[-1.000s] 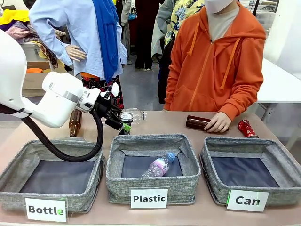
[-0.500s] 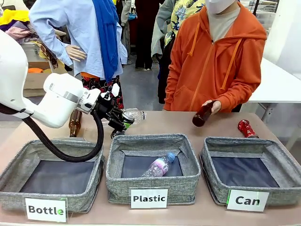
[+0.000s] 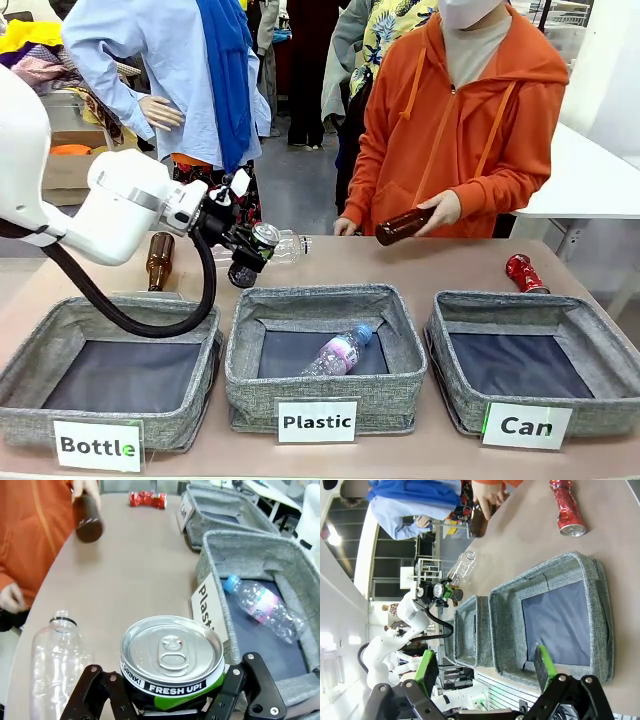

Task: Sort the can waste into the basket.
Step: Pick up the can waste from the table and place it in the right Fabric basket.

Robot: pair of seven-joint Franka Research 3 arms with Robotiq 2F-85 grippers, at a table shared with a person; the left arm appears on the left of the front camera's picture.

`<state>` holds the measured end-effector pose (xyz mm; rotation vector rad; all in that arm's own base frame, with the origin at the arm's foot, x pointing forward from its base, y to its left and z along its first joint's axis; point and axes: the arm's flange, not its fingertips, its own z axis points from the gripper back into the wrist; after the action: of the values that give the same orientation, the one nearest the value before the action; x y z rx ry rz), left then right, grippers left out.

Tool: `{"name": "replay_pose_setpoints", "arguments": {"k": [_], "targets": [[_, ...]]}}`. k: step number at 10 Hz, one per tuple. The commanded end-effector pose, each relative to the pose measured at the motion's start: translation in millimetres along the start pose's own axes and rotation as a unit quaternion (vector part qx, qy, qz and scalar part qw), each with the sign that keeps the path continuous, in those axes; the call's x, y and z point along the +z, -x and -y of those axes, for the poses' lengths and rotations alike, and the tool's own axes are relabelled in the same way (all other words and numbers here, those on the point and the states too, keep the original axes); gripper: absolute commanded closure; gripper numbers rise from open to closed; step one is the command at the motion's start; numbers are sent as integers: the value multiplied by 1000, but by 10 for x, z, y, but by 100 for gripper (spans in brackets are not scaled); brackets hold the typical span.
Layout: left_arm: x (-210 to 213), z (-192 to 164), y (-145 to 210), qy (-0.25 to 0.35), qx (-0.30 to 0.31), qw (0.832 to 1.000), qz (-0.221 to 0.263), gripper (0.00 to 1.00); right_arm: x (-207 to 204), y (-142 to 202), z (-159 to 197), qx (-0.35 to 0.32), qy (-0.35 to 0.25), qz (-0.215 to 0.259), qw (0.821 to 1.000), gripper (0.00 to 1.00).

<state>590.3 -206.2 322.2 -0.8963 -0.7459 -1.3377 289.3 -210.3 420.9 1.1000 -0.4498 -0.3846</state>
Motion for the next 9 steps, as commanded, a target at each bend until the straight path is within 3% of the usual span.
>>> {"name": "replay_pose_setpoints", "arguments": {"k": [1, 4, 7, 8, 9], "targets": [[463, 340, -284, 2, -14, 1000, -2, 100, 3, -32, -1, 14, -12, 6, 1000, 0], [1503, 1333, -823, 49, -57, 997, -11, 100, 3, -32, -1, 14, -12, 6, 1000, 0], [1936, 2001, -702, 62, -76, 994, -52, 100, 3, -32, -1, 14, -12, 6, 1000, 0], [1755, 1671, -922, 58, -64, 996, -20, 100, 3, -32, -1, 14, -12, 6, 1000, 0], [1755, 1671, -922, 58, -64, 996, -20, 100, 3, -32, -1, 14, -12, 6, 1000, 0]]}}
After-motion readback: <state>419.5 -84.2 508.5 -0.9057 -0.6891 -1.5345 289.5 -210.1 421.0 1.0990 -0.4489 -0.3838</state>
